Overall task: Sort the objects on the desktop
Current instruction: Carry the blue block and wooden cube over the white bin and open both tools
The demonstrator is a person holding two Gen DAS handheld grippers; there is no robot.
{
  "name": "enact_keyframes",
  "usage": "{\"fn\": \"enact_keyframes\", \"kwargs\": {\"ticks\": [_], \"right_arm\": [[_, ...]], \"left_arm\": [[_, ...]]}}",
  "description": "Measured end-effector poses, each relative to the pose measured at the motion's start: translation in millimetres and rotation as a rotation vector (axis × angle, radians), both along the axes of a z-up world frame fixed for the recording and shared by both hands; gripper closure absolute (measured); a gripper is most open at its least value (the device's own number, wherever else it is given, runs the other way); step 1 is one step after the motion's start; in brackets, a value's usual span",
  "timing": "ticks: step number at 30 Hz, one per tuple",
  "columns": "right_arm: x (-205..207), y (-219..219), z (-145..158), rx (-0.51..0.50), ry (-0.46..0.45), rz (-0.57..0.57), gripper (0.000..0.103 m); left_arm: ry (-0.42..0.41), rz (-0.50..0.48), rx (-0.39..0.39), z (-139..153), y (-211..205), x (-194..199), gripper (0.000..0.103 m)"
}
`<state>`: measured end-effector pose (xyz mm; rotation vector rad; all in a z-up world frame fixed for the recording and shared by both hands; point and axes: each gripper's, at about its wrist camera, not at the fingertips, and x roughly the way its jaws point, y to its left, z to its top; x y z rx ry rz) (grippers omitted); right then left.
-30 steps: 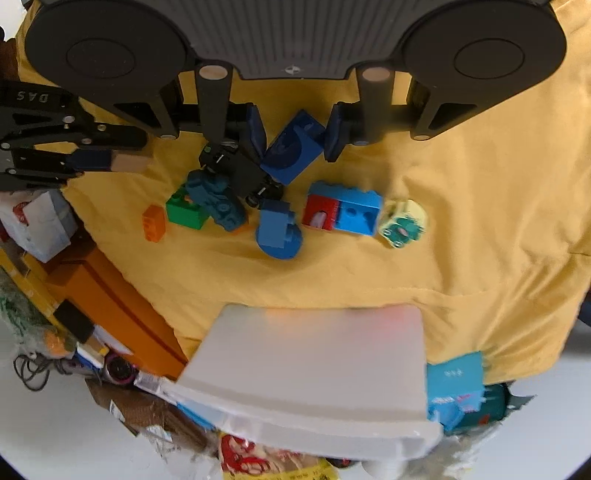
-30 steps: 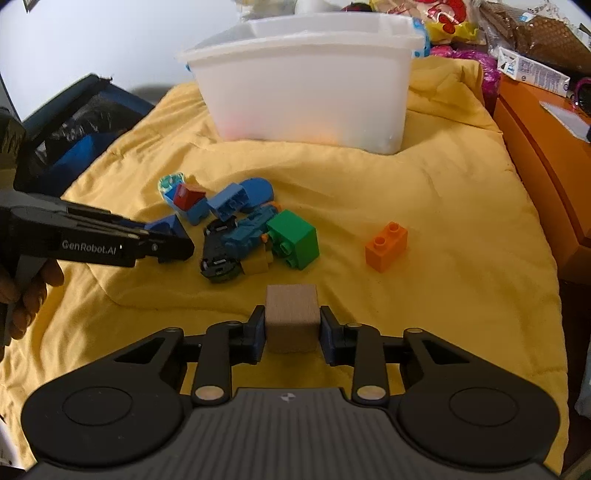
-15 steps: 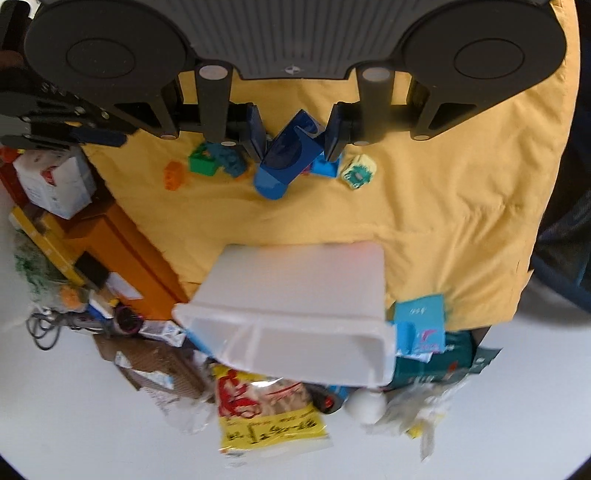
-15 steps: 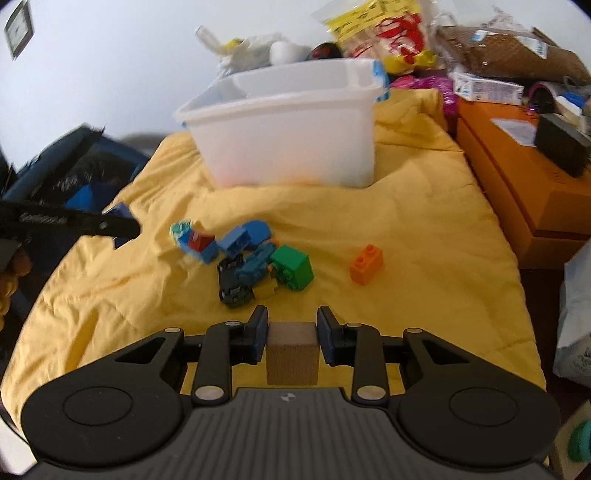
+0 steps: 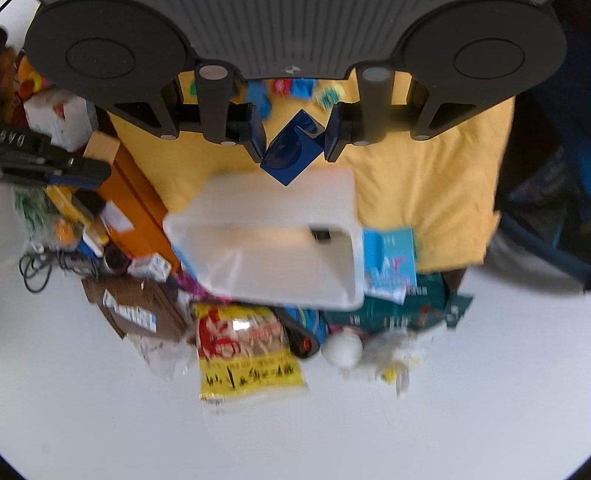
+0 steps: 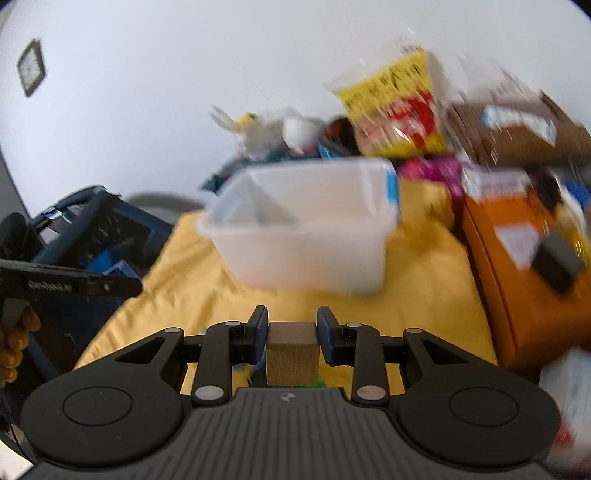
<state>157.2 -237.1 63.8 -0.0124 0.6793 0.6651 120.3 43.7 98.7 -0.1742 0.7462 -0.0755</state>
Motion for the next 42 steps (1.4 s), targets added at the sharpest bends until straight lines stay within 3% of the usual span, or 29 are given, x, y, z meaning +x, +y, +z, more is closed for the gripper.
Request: {"fn": "enact_keyframes", "kwargs": {"ticks": [4, 9, 17, 28, 29, 30, 32, 36, 42], "right_arm": [[29, 15, 34, 0.006, -0.037, 0.039, 0.07], [62, 25, 51, 0.014, -0.039, 0.052, 0.07], [111, 34, 54, 0.024, 0.084, 0.04, 0.07], [163, 58, 49, -0.072, 0.137, 0.007, 0.07], [169, 61, 46, -0.086, 0.148, -0.002, 0.067], [173, 63, 43, -0.101, 0.147, -0.014, 0.05], [176, 62, 40, -0.118, 0.113, -0.055, 0.033], [165, 48, 27, -0.069, 0.115, -0.051, 0.035], [101, 22, -22, -0.086, 0.098, 0.015, 0.036]], "left_arm": [[-0.02, 0.01, 0.007, 24, 8, 22, 0.065], [-0.027, -0.003, 0.03, 44, 10, 49, 0.065], [0.048, -0.042, 0.043, 53, 6, 105, 0.065], [0.137, -0.049, 0.045, 49, -6, 176, 0.061], [0.148, -0.046, 0.041, 45, -5, 181, 0.053], [0.147, -0.027, 0.056, 41, -5, 183, 0.047], [0.141, 0.002, 0.096, 32, -4, 182, 0.046], [0.109, -0.041, 0.085, 11, 3, 159, 0.046], [0.018, -0.046, 0.089, -56, 5, 64, 0.046]]}}
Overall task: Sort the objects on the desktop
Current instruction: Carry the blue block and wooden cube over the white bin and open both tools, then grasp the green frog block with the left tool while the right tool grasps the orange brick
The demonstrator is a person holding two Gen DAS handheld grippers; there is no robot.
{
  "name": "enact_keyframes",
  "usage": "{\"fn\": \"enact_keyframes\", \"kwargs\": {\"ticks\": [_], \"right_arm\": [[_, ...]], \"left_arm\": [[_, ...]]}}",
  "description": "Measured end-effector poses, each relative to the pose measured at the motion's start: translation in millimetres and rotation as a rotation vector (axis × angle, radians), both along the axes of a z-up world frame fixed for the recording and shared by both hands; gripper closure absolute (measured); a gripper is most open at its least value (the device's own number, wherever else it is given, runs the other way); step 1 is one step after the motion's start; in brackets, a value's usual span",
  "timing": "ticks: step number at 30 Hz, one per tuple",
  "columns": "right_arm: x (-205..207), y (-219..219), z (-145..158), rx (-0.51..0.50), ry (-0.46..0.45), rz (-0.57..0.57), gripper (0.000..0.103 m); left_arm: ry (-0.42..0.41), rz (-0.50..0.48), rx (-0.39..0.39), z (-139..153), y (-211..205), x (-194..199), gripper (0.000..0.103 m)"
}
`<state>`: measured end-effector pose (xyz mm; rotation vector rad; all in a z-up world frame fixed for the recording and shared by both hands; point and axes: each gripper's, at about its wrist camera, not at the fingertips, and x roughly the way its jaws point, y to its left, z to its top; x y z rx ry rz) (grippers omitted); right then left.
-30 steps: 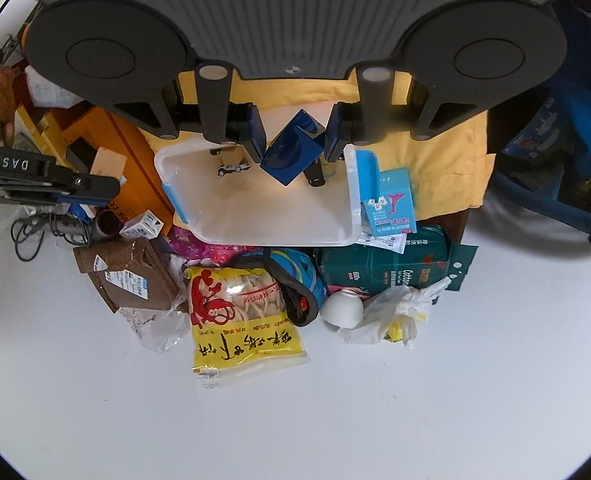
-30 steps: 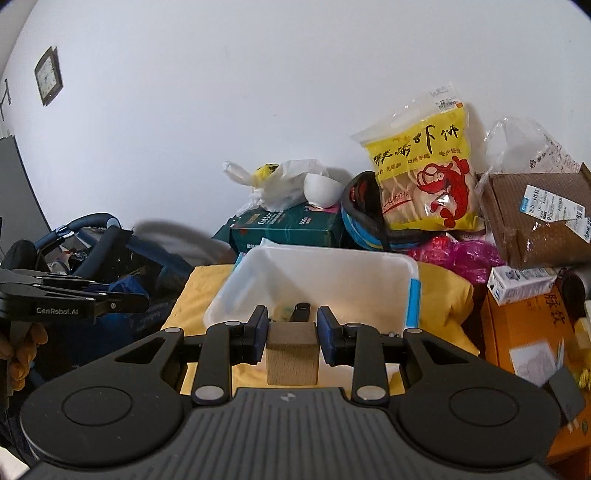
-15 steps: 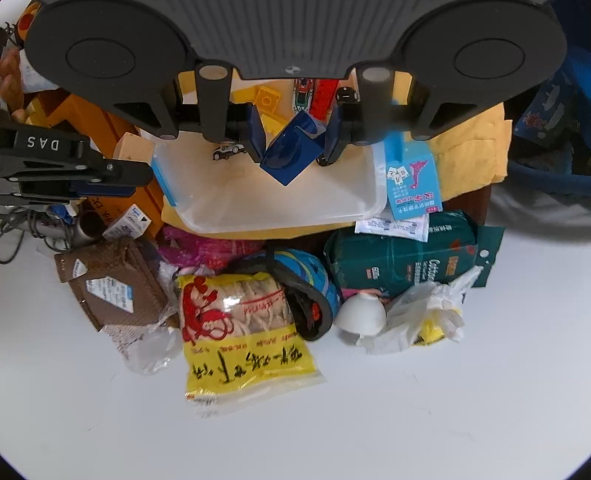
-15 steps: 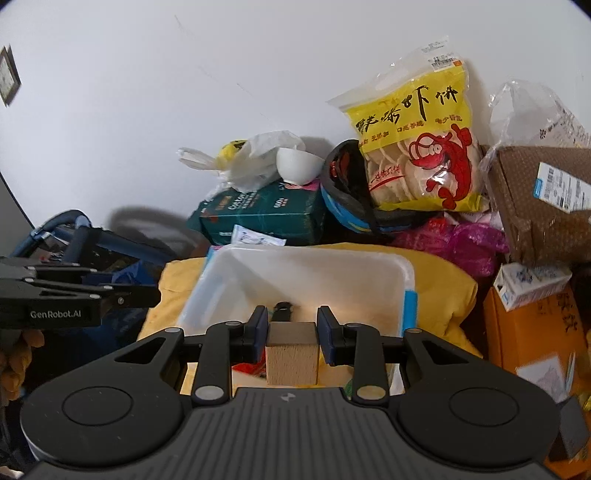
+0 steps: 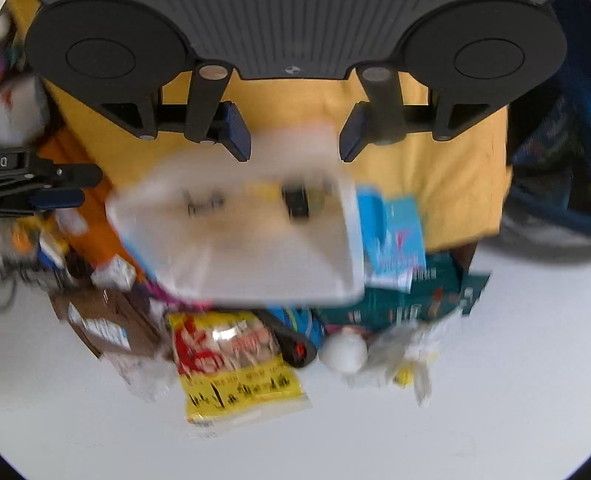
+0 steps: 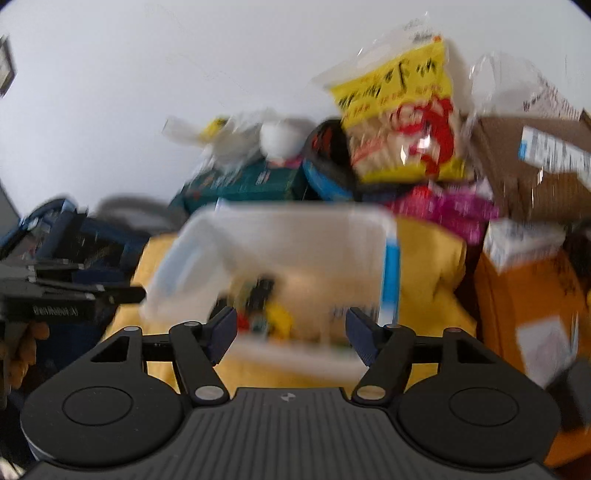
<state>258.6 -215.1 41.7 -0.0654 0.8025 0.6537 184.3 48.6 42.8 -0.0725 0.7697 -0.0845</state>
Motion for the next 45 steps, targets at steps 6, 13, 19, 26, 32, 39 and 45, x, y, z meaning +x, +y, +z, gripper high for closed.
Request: {"fn": "enact_keyframes", "kwargs": {"ticks": [6, 13, 19, 26, 32, 39, 45], "right_arm": [[-63, -16, -82, -0.078, 0.061, 0.024, 0.041], [-79, -29, -115, -0.148, 0.049, -0.073, 0.041], [-77, -29, -128, -0.182, 0.032, -0.074, 0.044], [-70, -20, -135, -0.188, 0.03, -0.067, 0.05], [-63, -19, -141, -0.166, 0.063, -0.09, 0.071], [-63, -34, -139, -0.133, 0.066, -0.098, 0.086], [-62, -48, -145, -0.121, 0.108, -0.12, 0.086]], "left_arm": [[0.105, -0.023, 0.023, -81, -14, -57, 0.046], [0.089, 0.023, 0.081, -100, -1, -46, 0.046], [0.08, -0.053, 0.156, -112, -15, -27, 0.047], [0.08, -0.117, 0.17, -121, -30, -14, 0.062], [0.071, -0.097, 0.116, -117, -23, -18, 0.073], [0.05, -0.055, 0.069, -106, -11, -37, 0.074], [0.1, -0.06, 0.068, -119, -15, -44, 0.073]]}}
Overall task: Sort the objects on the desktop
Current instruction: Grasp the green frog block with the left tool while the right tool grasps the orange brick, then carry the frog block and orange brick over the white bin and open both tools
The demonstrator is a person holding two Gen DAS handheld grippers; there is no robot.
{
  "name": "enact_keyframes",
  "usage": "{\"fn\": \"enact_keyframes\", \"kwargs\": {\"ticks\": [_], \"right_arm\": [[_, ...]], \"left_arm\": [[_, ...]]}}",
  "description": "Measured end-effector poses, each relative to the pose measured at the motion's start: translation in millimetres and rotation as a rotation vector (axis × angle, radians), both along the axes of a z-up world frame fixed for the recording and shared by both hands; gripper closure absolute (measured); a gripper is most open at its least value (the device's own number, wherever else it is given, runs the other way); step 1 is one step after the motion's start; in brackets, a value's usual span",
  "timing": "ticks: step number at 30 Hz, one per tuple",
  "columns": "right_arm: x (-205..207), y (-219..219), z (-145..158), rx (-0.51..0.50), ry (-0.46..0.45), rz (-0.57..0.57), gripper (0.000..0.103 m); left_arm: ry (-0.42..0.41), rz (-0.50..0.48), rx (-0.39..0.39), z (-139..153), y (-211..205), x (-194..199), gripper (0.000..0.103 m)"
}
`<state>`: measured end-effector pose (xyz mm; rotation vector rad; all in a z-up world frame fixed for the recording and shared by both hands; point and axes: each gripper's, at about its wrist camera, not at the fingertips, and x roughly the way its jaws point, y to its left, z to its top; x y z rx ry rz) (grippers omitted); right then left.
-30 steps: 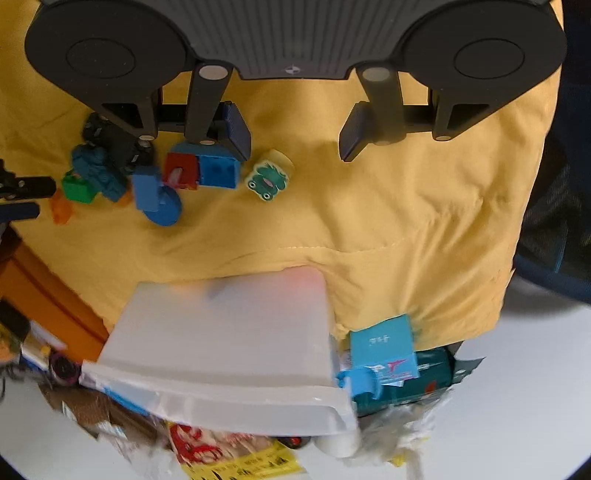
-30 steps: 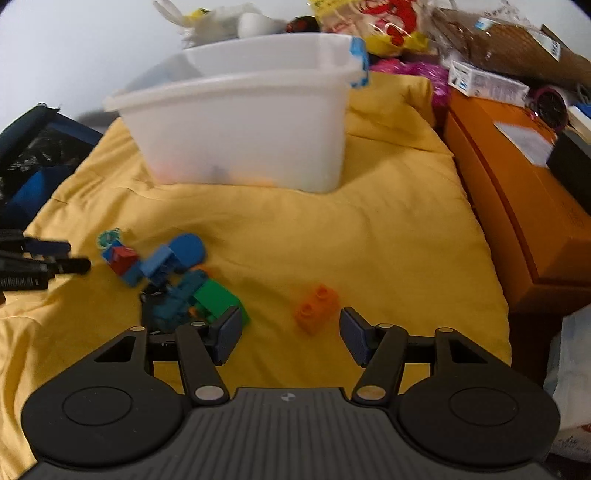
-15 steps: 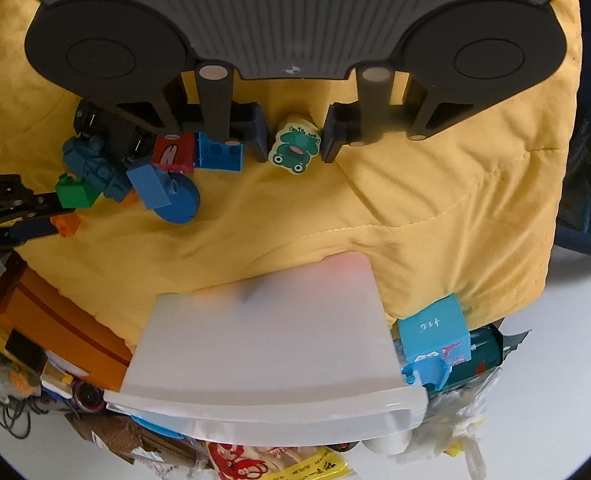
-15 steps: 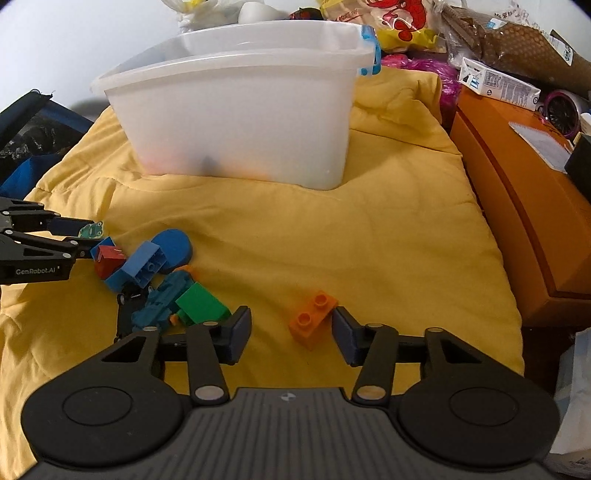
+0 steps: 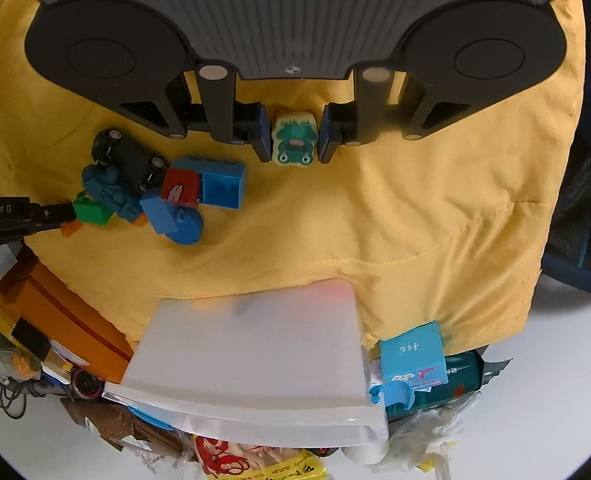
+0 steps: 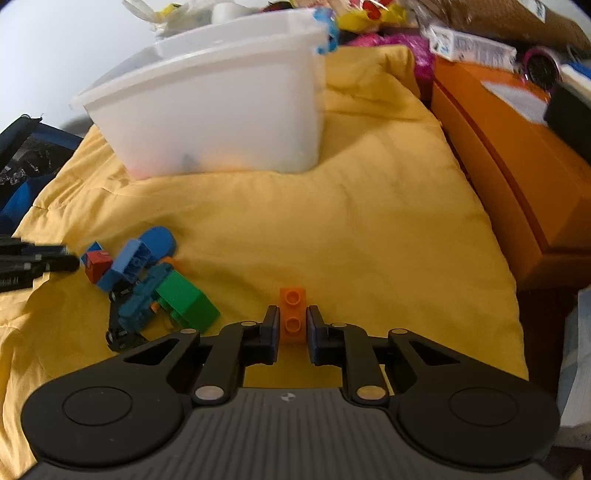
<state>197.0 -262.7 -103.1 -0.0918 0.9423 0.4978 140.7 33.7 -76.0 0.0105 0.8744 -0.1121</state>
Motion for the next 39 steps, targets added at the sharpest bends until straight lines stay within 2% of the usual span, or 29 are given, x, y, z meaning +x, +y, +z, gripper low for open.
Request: {"fn": "enact_keyframes", "kwargs": {"ticks": [3, 8, 13, 18, 23, 27, 33, 39], "right_arm": [[1, 1, 0, 0.0, 0.004, 0.0, 0.086], [-9, -4, 8, 0.035, -0.004, -0.007, 0.086], [-23, -13, 35, 0.103, -0.035, -0.015, 0.086], [-19, -9, 81, 0.167, -0.084, 0.014, 0.086], [-2, 8, 132, 0.21, -0.153, 0.052, 0.086], [13, 27, 163, 0.214, -0.199, 0.094, 0.086], [43, 44, 197, 0.207, -0.22, 0.136, 0.085], [79, 62, 215, 0.185, -0.201, 0.163, 0.085]], "left_arm": [[0.005, 0.018, -0.043, -1, 3, -1, 0.074], [-0.012, 0.01, -0.058, 8, 4, -12, 0.074], [-0.061, 0.07, -0.128, 43, 8, -32, 0.074], [-0.094, 0.11, -0.165, 89, 5, -35, 0.074], [-0.133, 0.115, -0.179, 133, 7, -13, 0.074], [-0.163, 0.095, -0.15, 163, 8, 12, 0.074], [-0.139, 0.078, -0.134, 193, 12, 56, 0.074], [-0.088, 0.095, -0.124, 204, 16, 99, 0.074]]}}
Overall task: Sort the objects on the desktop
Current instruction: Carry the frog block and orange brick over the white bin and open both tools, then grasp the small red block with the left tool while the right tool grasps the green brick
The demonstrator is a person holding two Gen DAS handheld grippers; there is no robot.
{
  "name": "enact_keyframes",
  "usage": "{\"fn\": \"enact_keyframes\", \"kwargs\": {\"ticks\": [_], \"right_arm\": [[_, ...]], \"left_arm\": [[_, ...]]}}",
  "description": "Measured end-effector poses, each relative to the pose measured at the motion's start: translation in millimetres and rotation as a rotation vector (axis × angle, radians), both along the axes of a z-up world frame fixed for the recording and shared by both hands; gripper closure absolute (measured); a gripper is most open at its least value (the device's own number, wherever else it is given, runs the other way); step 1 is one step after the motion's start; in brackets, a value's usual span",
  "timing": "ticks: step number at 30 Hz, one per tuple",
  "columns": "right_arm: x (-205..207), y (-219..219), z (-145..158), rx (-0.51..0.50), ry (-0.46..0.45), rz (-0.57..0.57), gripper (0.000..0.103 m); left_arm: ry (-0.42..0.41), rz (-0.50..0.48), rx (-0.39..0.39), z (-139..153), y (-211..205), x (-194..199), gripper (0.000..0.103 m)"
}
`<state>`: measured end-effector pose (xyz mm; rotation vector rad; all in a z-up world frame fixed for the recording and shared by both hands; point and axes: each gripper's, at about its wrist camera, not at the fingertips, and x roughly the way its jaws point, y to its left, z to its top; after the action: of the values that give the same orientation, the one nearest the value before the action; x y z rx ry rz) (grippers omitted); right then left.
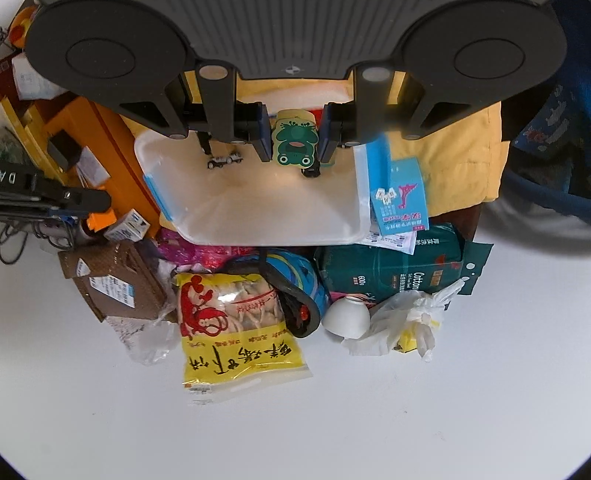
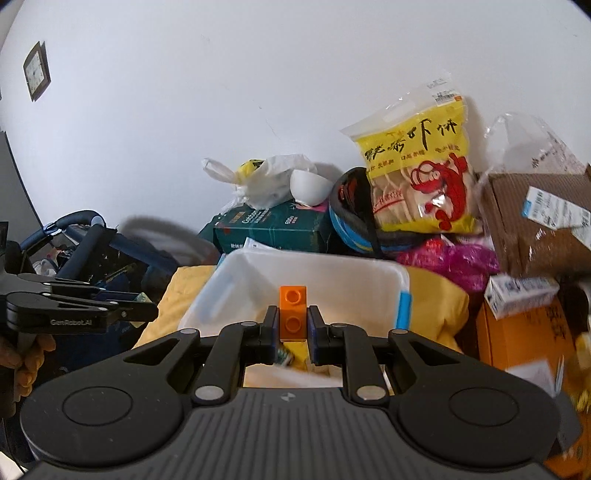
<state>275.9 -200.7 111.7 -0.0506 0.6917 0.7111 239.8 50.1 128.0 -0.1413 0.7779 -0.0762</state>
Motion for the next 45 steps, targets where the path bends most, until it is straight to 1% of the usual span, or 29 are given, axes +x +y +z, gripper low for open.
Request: {"fn": "enact_keyframes", "kwargs": {"ticks": [8, 14, 16, 17, 18, 19, 20, 21, 24, 26, 28, 29, 31, 32, 35, 36, 38, 40, 43, 44, 45], "right_arm": [[39, 21, -4, -0.072, 0.083, 0.005, 0.086], [61, 27, -9, -0.108, 0.131, -0.011, 0.085], [68, 28, -11, -0.116, 0.138, -0.024, 0.085], [71, 28, -11, -0.117, 0.14, -0.035, 0.08], [74, 27, -12, -0.113, 0.143, -0.051, 0.064], [75, 26, -13, -0.108, 0.146, -0.061, 0.057], [76, 25, -13, -0.102, 0.141, -0.068, 0.052], [76, 24, -14, -0.1, 0.137, -0.069, 0.054], [69, 17, -21, -0.08, 0.146, -0.062, 0.054], [54, 10, -27, -0.056, 0.147, -0.053, 0.054], [31, 3, -36, -0.039, 0.135, -0.032, 0.053], [17, -2, -44, -0.031, 0.125, -0.013, 0.053], [-12, -11, -64, -0.042, 0.118, 0.021, 0.05], [-29, -15, -80, -0.062, 0.117, 0.036, 0.048], [-59, -25, -120, -0.113, 0.158, 0.033, 0.047], [-66, -29, -133, -0.123, 0.18, 0.029, 0.047], [-77, -32, -153, -0.157, 0.205, 0.019, 0.047], [-84, -32, -163, -0.175, 0.206, 0.021, 0.048], [-90, -29, -170, -0.18, 0.187, 0.049, 0.048], [-93, -26, -171, -0.19, 0.174, 0.06, 0.048], [-94, -25, -173, -0.202, 0.164, 0.066, 0.05]], "left_arm": [[0.044, -0.035, 0.024, 14, -2, 44, 0.074], [0.096, -0.052, 0.055, 12, -8, 69, 0.074], [0.108, -0.043, 0.06, 9, -9, 75, 0.071], [0.114, -0.034, 0.065, 7, -9, 77, 0.059], [0.114, -0.018, 0.077, 5, -8, 77, 0.049], [0.107, -0.005, 0.093, 3, -8, 75, 0.047], [0.102, -0.002, 0.104, 0, -7, 73, 0.046], [0.104, -0.005, 0.109, -4, -6, 70, 0.046], [0.11, -0.004, 0.095, -18, -1, 55, 0.046], [0.097, -0.013, 0.07, -31, 1, 34, 0.046], [0.06, -0.044, 0.066, -47, -3, 2, 0.046], [0.036, -0.072, 0.08, -59, -8, -18, 0.045], [0.014, -0.122, 0.118, -86, -19, -53, 0.045], [0.018, -0.141, 0.133, -100, -25, -66, 0.045], [0.04, -0.182, 0.141, -137, -43, -94, 0.046], [0.052, -0.199, 0.144, -148, -51, -100, 0.046], [0.06, -0.219, 0.147, -161, -60, -104, 0.046], [0.058, -0.211, 0.145, -168, -66, -104, 0.046], [0.062, -0.197, 0.129, -172, -68, -98, 0.05], [0.058, -0.202, 0.13, -172, -69, -96, 0.053], [0.054, -0.213, 0.133, -172, -69, -96, 0.061]]}}
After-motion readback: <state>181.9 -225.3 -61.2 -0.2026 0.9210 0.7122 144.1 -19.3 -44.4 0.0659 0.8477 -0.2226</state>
